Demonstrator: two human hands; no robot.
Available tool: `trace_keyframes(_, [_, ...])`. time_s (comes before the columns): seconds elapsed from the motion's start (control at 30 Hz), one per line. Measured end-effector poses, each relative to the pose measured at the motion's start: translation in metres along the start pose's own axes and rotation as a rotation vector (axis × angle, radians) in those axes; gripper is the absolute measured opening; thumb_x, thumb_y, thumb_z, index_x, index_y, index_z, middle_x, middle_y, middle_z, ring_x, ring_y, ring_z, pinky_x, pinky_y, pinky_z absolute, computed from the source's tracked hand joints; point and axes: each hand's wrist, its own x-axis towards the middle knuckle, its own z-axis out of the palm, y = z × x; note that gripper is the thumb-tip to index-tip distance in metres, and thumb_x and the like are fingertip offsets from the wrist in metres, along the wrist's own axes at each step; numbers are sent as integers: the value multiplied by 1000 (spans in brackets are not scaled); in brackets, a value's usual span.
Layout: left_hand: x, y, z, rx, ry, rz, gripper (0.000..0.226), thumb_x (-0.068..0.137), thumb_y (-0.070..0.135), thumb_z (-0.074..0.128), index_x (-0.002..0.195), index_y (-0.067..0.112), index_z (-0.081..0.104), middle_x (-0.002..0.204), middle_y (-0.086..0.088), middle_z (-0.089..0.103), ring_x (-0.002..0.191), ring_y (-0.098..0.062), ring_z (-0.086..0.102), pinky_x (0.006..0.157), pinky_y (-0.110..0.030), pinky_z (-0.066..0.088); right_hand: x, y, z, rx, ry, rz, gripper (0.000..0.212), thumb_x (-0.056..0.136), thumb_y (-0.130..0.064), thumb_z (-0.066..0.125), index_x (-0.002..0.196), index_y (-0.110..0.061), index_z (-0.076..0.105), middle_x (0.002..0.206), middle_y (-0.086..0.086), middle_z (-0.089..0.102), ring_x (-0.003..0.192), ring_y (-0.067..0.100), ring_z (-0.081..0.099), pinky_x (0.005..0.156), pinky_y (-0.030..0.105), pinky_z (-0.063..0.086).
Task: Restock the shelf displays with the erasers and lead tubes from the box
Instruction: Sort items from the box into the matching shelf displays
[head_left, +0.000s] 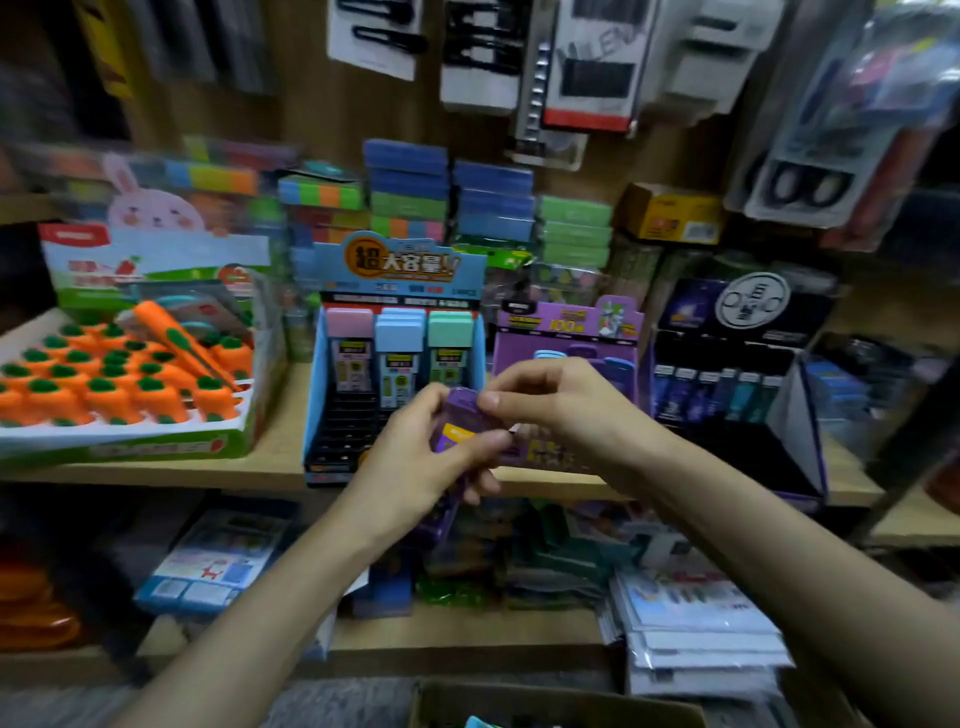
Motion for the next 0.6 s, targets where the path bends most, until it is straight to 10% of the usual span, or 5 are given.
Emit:
trace_keyframes(0.3, [30, -28, 43, 959, 27, 244, 50, 86, 35, 64, 128, 14, 48, 132, 0, 47, 125, -15, 40, 100, -27, 32, -22, 25, -108, -235, 435, -80, 10, 91, -4, 58, 83, -9, 63, 70, 11, 64, 57, 7, 63, 50, 14, 45])
trace_keyframes(0.5, [33, -53, 42, 1186, -132, 222, 56, 91, 34, 56, 141, 17, 37, 146, 3, 38, 135, -14, 32, 108, -29, 26, 11, 29, -126, -280, 483, -137, 5, 91, -4, 57, 88, -5, 61, 75, 13, 65, 63, 17, 67, 64, 30, 57])
trace_keyframes(0.6, [33, -58, 38, 1212, -151, 239, 56, 92, 34, 54, 143, 20, 34, 147, 5, 34, 136, -12, 30, 106, -26, 26, 24, 31, -125, -455, 451, -190, 4, 90, -8, 61, 88, -7, 64, 73, 8, 66, 60, 9, 66, 59, 18, 52])
